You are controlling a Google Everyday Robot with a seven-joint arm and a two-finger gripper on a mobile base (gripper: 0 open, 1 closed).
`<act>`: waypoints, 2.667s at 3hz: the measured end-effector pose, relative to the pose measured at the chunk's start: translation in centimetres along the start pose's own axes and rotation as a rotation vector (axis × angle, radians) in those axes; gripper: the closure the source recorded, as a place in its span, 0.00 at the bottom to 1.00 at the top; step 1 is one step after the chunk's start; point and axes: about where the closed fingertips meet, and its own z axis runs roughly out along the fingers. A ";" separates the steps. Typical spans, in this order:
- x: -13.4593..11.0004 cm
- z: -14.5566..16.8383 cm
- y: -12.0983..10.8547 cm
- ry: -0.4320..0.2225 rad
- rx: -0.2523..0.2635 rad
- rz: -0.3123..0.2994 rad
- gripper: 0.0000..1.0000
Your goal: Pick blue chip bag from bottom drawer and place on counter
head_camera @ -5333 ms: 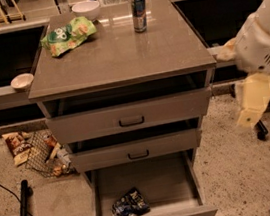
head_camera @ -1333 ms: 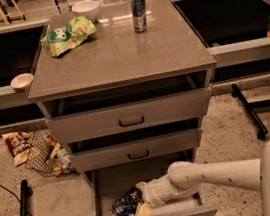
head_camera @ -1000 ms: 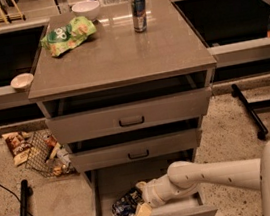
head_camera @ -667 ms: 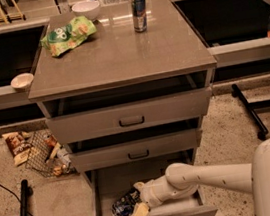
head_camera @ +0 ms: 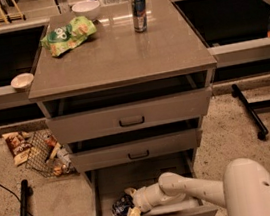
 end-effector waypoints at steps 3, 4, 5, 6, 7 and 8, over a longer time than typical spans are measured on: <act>1.3 2.9 -9.8 -0.067 0.103 -0.058 0.00; 2.0 4.0 -11.0 -0.004 0.113 -0.075 0.00; 3.1 4.8 -11.8 0.068 0.118 -0.085 0.00; 4.6 5.5 -12.0 0.138 0.098 -0.084 0.00; 5.7 6.1 -11.7 0.195 0.063 -0.085 0.00; 6.3 6.2 -11.0 0.227 0.051 -0.091 0.19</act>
Offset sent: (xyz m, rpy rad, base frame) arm 0.1115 -0.0059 -0.0662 0.0764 -0.1223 -0.1531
